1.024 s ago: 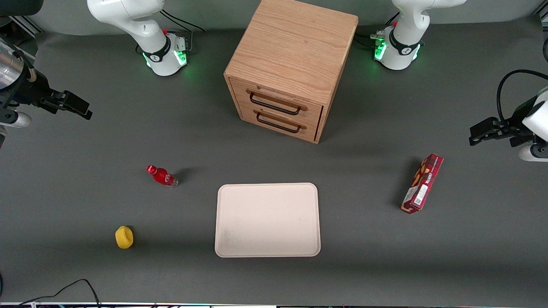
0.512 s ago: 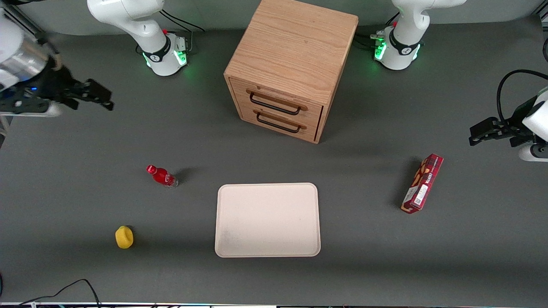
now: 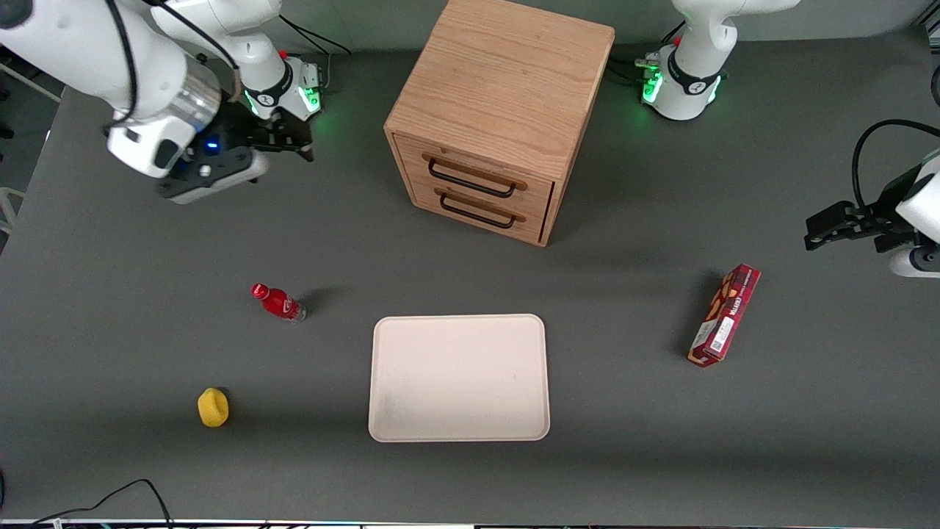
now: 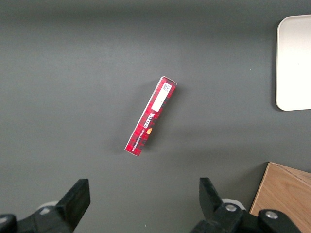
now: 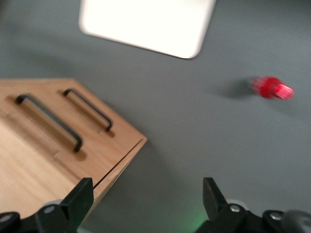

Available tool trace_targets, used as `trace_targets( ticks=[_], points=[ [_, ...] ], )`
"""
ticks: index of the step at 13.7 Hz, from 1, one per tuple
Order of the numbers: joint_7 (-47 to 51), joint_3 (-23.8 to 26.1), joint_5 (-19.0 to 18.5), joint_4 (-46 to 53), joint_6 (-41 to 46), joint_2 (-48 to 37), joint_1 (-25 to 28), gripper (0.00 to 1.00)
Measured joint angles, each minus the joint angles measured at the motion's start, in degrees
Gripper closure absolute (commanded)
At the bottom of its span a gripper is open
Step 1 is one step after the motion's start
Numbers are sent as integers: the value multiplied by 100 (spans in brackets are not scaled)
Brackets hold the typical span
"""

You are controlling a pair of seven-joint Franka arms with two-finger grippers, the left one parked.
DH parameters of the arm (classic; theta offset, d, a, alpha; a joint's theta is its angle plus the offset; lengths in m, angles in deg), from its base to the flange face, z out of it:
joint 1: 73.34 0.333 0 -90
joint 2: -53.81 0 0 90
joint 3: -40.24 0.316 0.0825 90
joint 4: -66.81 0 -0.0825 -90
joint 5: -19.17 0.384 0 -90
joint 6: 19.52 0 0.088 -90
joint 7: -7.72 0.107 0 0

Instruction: Open upper drawer

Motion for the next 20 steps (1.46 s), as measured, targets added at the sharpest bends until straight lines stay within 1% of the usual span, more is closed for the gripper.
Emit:
trace_targets(
  ticks=[2, 4, 5, 9, 11, 15, 20],
  points=[
    [-798, 208, 414, 116, -135, 384, 2, 0],
    [-1492, 374, 814, 136, -490, 783, 2, 0],
    [-1666, 486, 896, 152, -650, 987, 0, 0],
    [-1767, 1141, 934, 191, -1333, 1798, 12, 0],
    [-1780, 1359, 932, 196, -1553, 2126, 25, 0],
    [-1809, 1481, 897, 197, -1691, 2454, 149, 0],
    [-1817, 1627, 843, 141, -1778, 2578, 235, 0]
  ],
)
